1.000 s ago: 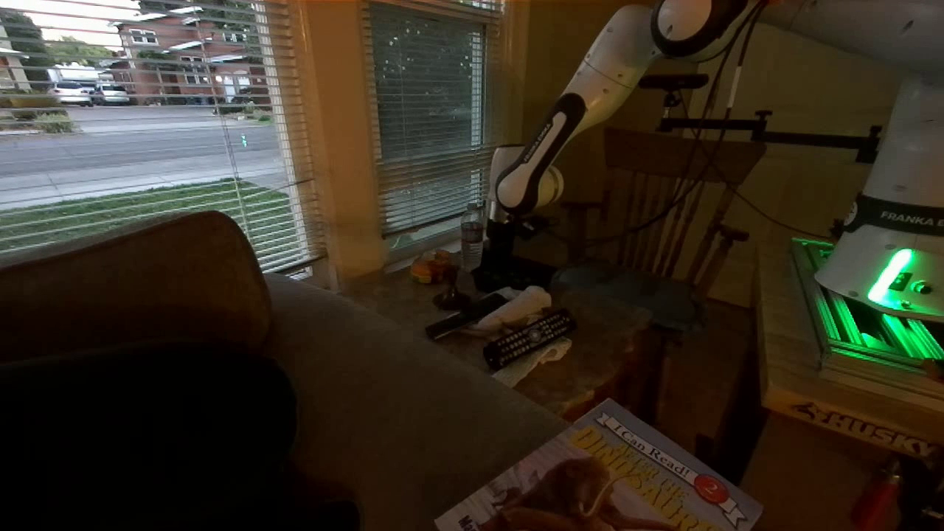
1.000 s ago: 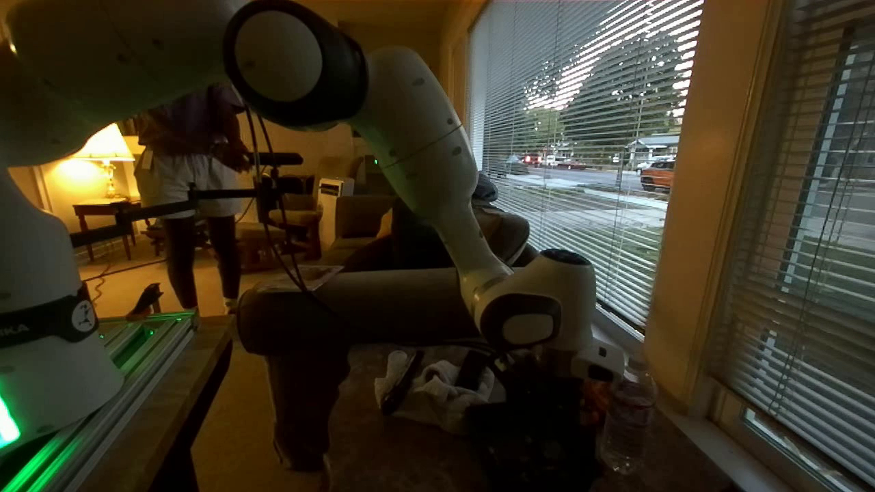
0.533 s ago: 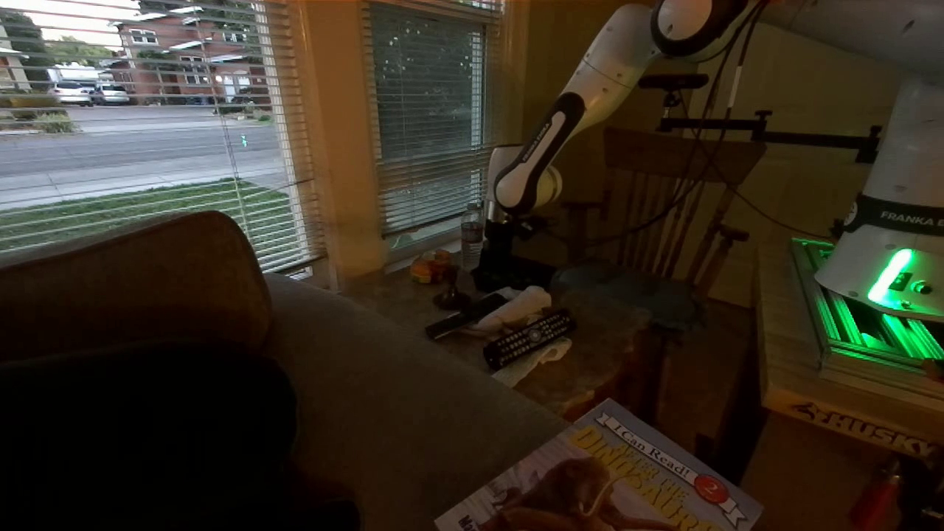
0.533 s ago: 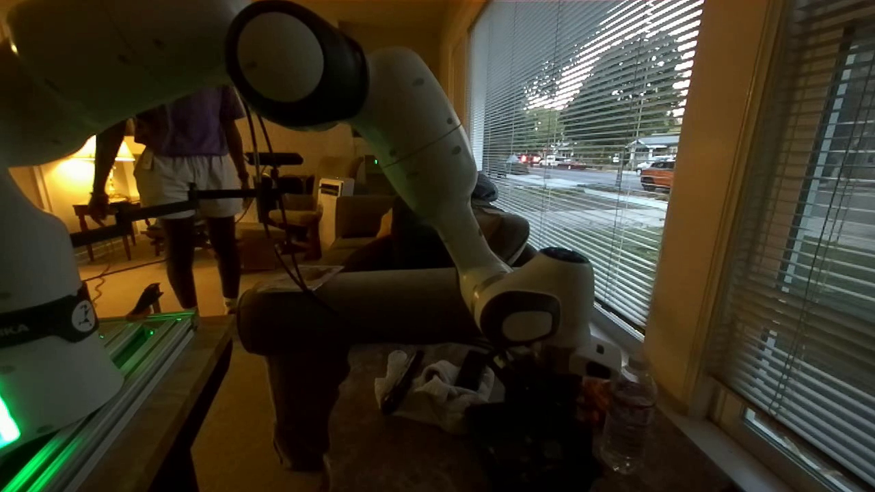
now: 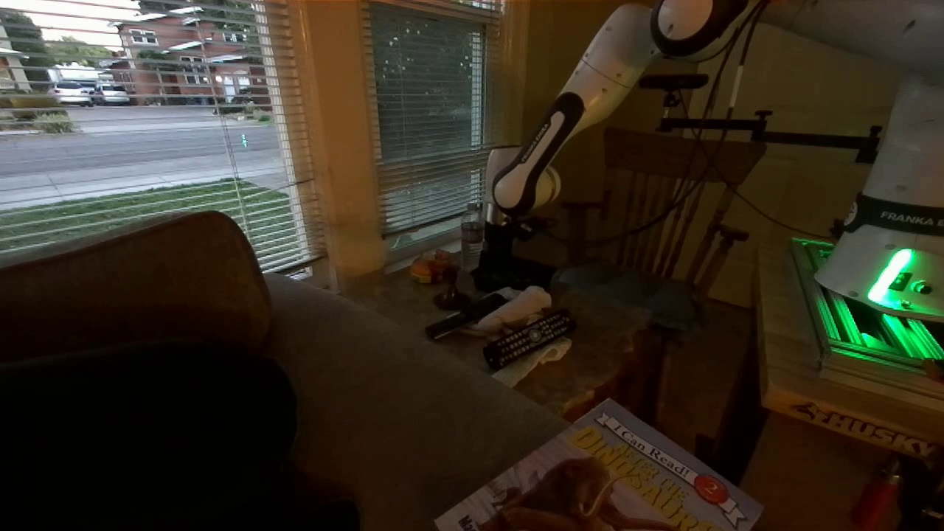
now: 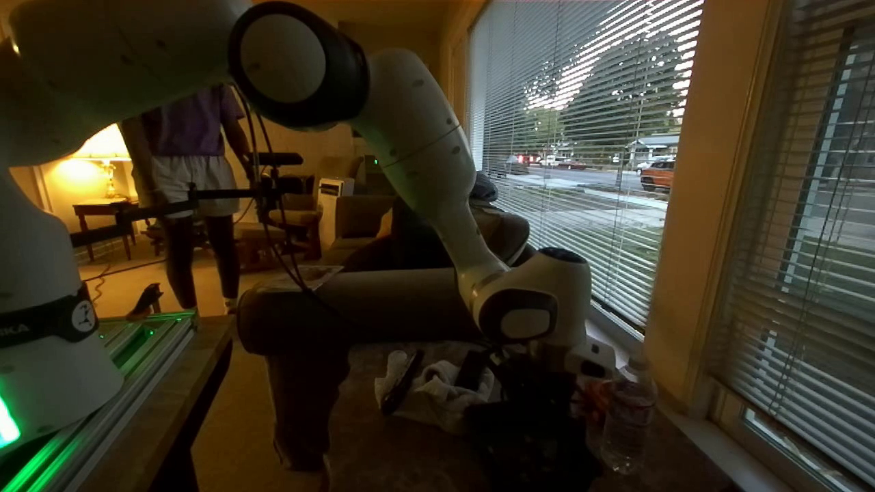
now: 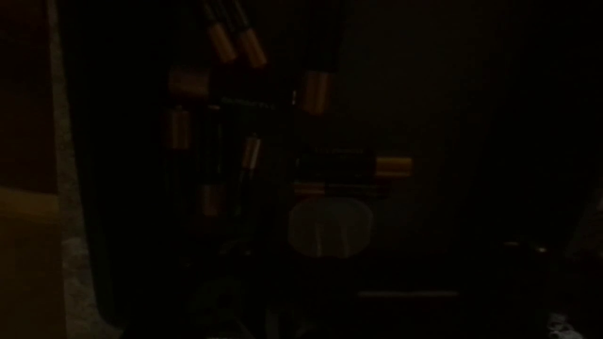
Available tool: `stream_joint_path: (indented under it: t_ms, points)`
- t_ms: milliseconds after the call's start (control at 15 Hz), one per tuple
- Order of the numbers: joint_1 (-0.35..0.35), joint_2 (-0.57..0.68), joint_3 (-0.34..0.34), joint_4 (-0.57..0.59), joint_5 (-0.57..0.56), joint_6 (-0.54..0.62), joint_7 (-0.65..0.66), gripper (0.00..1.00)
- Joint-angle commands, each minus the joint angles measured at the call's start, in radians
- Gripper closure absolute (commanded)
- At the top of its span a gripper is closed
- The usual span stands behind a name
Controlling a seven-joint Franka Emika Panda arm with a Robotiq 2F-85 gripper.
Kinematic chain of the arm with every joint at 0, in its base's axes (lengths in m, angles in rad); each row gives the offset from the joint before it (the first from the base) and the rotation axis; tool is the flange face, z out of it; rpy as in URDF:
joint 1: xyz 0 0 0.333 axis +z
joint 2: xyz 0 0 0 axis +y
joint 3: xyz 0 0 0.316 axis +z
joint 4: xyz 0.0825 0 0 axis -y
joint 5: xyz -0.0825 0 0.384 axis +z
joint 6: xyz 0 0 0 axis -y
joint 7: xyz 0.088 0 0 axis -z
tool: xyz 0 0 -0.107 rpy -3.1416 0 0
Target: Remove the white object from the black box then put it on top of the brown object.
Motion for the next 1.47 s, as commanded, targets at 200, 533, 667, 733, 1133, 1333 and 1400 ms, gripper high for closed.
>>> stream_joint_path:
  t_ms: [200,533,667,733,1133,1333,1400]
  points:
    - [-0.002,0.025,-0.002,0.044,-0.006,-0.043,0.038,0.16]
    - [-0.013,0.028,0.001,0.062,0.002,-0.039,0.053,0.21]
    - [-0.016,0.031,-0.001,0.074,0.002,-0.037,0.059,0.23]
    - [-0.018,0.032,-0.001,0.079,0.003,-0.039,0.061,0.25]
    - [-0.017,0.048,-0.004,0.100,0.002,-0.052,0.071,0.27]
    - [-0.013,0.058,-0.007,0.111,0.001,-0.058,0.078,0.26]
    - [-0.013,0.061,-0.007,0.115,0.001,-0.062,0.081,0.25]
